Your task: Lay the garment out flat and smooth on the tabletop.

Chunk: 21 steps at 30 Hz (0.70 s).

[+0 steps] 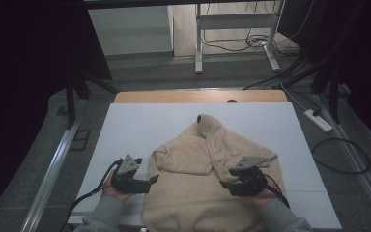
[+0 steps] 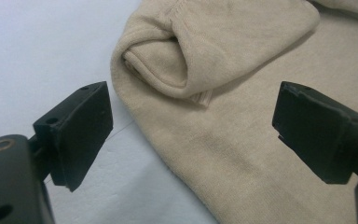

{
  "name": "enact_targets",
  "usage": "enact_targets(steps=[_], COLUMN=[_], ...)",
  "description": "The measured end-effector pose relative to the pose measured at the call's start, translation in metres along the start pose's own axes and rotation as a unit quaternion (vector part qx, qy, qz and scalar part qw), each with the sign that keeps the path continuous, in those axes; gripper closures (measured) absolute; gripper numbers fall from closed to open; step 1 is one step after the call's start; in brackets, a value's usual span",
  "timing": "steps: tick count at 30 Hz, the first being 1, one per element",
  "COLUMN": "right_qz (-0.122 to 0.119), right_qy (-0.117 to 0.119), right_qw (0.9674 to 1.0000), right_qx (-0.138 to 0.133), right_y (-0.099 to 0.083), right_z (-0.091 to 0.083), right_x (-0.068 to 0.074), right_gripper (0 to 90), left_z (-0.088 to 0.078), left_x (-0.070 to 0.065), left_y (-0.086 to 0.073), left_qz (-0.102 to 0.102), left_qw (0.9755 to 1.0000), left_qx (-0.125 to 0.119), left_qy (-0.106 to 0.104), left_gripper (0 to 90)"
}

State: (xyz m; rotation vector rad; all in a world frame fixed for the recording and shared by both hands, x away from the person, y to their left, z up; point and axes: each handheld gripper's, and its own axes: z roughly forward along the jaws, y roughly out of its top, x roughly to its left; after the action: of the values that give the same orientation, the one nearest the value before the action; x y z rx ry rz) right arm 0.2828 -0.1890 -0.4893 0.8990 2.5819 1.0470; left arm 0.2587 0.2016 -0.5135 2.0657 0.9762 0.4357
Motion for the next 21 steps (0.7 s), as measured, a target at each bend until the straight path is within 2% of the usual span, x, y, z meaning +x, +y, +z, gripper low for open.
enact_targets(steps=[5,7,10,11,13,14,16,17,21], right_qz=[-0.008,-0.013,-0.027,-0.032,-0.039,-0.044,-0.063,-0.063,-0.050], right_qy=[-0.028,-0.036,-0.051,-0.061,-0.067,-0.074,-0.100,-0.100,-0.092], right_qw=[0.9995,0.9988,0.9969,0.9953,0.9944,0.9936,0.9899,0.9899,0.9915], right_qx=[0.015,0.030,0.053,0.067,0.072,0.073,0.079,0.079,0.077], right_y=[0.016,0.022,0.027,0.026,0.026,0.026,0.026,0.026,0.027], right_z=[0.009,0.018,0.034,0.042,0.045,0.045,0.045,0.045,0.041], right_x=[-0.006,-0.007,-0.006,-0.006,-0.006,-0.005,-0.009,-0.009,-0.017], right_gripper=[41.8,40.0,39.6,39.6,40.1,43.6,62.4,62.4,77.2], left_z=[0.001,0.001,0.001,0.001,0.001,0.002,0.002,0.002,0.002], left_x=[0.000,0.000,-0.001,-0.001,-0.001,-0.001,-0.001,-0.001,-0.001], left_y=[0.000,0.000,0.000,0.000,0.000,0.000,0.000,0.000,0.000], left_qz=[-0.002,-0.002,-0.002,-0.001,0.001,0.001,0.001,0.001,0.001], left_qw=[1.0000,1.0000,1.0000,1.0000,1.0000,1.0000,1.0000,1.0000,1.0000], left_qx=[0.000,0.001,-0.001,0.000,0.003,0.005,0.006,0.006,0.006], left_qy=[-0.002,-0.002,-0.002,-0.003,-0.004,-0.006,-0.006,-0.006,-0.006], left_gripper=[12.2,12.2,12.2,12.2,12.2,12.2,12.2,12.2,12.3])
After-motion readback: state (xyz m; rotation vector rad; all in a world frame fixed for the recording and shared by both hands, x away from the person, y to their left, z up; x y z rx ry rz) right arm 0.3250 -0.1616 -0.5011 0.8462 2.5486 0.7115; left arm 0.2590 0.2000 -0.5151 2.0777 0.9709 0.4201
